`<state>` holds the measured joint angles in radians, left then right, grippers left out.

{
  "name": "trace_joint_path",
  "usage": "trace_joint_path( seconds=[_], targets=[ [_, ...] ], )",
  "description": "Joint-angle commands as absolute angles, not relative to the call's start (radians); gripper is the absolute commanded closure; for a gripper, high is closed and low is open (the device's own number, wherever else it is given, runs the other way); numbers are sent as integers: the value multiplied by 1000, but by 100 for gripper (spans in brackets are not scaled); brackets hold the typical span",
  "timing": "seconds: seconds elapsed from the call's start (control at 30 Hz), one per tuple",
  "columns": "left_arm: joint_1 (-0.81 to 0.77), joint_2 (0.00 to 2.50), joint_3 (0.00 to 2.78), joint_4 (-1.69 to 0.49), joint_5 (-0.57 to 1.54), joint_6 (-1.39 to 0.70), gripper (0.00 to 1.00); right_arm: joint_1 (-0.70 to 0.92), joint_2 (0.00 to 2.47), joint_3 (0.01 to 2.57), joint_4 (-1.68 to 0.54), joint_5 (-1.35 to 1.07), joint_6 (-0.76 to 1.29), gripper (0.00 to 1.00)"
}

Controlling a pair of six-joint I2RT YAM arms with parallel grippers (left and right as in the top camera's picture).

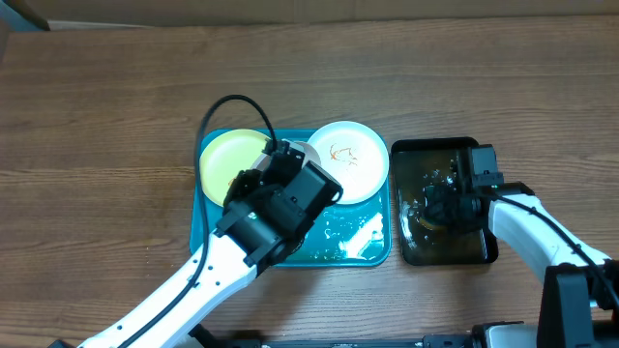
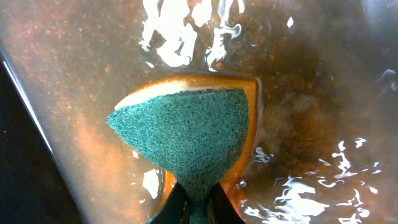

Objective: Clean dirty plates on tray and stack at the side

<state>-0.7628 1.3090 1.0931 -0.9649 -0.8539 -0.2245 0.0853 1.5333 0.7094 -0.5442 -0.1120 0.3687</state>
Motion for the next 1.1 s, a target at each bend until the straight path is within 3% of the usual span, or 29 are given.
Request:
trace_joint_path(
  seconds=[0.0, 0.27, 0.4, 0.8, 1.07],
  targets=[
    [-788, 1341, 1119, -967, -925, -204, 96, 84, 1550, 669, -541, -146, 391, 96],
    [-789, 1355, 1119, -968, -1077, -202, 96, 84, 1548, 905, -753, -308, 305, 96],
    [-796, 1355, 1119, -963, -1101, -202, 96, 83, 1548, 1013, -856, -313, 361, 96],
    [-799, 1355, 1119, -965, -1073, -206, 96, 83, 1567, 749, -604, -331, 420, 96],
    [-799, 1355, 1119, -976, -970, -211, 96, 83, 1567, 709, -502, -177, 368, 96]
  ],
)
